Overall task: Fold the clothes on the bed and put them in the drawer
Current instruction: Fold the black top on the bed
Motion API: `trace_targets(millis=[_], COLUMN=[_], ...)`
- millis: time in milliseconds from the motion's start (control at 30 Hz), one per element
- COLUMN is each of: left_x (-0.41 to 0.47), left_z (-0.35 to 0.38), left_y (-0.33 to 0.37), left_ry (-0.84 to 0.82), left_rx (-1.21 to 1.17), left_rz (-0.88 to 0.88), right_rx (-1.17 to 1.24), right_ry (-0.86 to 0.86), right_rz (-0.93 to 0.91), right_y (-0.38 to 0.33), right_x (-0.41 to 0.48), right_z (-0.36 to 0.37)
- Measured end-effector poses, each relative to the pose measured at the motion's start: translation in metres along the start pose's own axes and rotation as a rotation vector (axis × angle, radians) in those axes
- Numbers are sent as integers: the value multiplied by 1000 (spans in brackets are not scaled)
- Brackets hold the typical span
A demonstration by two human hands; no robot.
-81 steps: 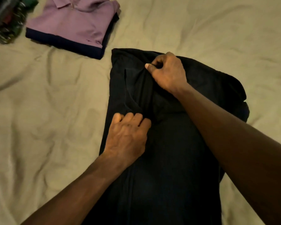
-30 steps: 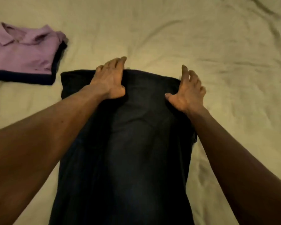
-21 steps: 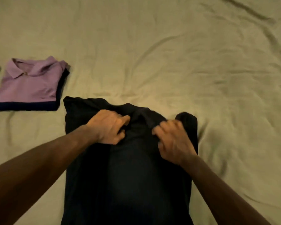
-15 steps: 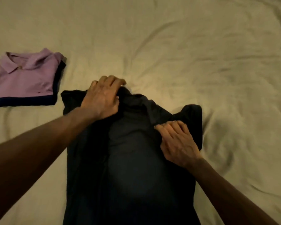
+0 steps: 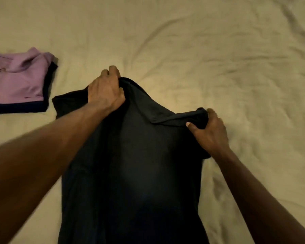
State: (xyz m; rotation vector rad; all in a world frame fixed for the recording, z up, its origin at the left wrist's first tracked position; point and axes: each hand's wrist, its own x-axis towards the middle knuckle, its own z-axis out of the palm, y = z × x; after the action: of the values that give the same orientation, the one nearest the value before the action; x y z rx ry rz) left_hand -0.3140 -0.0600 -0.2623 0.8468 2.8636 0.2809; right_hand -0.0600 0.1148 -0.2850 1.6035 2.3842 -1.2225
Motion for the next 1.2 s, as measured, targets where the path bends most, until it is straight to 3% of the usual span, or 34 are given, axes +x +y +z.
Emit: trace_targets(millis=[100, 200, 300, 400, 467, 533, 600, 633, 700, 767, 833, 867, 1000, 1133, 1200], left_x=[-56, -114, -144, -137, -118, -101, -93, -92, -88, -86, -87, -90, -106, -106, -99], left_z=[17, 33, 50, 44, 30, 15, 4, 0, -4, -2, 3, 5, 13, 16, 9], left_y=[29, 60, 86, 110, 116, 115, 112, 109, 96, 75, 57, 50, 39, 31, 26], left_ry=[131, 19, -202, -450, -550, -623, -575, -480, -303, -232, -292, -328, -239, -205, -187], left_rx=[-249, -470, -644, -1087, -1365, -1461, -1346, -1233, -1065, -976, -819, -710, -429, -511, -625], left_rz=[29, 121, 1, -406, -637, -694, -610, -598, -632, -648, -621, -592, -403, -389, -452], right_rx=[458, 717, 708, 636, 479, 339, 284, 239, 138, 37, -69, -131, 47, -145, -96], right_ry=[-105, -78, -33, -41, 1, -103, -306, -312, -55, 193, 153, 124, 46, -171, -125], right_rz=[226, 289, 292, 221, 43, -188, -344, -422, -494, -270, 42, 89, 172, 167, 160], right_y=[-4, -8, 0, 4, -6, -25, -39, -42, -35, -19, 0, 10, 38, 54, 57], right_x=[12, 16, 15, 4, -18, -49, -83, -98, -114, -123, -132, -135, -146, -165, -180], right_z=[-18, -37, -53, -58, -46, -27, -3, 8, 27, 37, 48, 52, 44, 27, 25])
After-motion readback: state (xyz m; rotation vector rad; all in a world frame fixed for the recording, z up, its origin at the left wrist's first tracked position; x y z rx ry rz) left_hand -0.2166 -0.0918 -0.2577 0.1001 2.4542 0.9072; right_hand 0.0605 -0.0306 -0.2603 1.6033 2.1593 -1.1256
